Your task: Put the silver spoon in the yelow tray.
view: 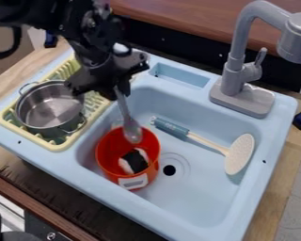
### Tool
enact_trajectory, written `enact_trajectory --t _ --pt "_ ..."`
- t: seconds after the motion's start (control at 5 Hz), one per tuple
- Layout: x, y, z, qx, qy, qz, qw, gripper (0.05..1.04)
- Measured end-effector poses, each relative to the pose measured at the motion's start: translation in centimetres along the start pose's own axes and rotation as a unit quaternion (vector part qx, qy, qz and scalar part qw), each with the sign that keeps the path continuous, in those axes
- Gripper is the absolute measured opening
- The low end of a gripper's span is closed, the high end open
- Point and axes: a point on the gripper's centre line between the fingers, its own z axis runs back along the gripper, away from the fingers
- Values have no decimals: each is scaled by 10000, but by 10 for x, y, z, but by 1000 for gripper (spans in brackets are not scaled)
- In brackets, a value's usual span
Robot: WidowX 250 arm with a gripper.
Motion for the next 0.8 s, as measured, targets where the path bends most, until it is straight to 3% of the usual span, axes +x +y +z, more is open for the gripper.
enact_trajectory --t 0.2,0.4,0.6,0.8 --pt "8 -5 5 -16 196 21 9998 175" --pt "30 -5 -6 336 394 453 9976 175" --pt "58 -2 -17 587 822 1067 9891 175" --pt "84 11 -22 699 989 1766 9768 175"
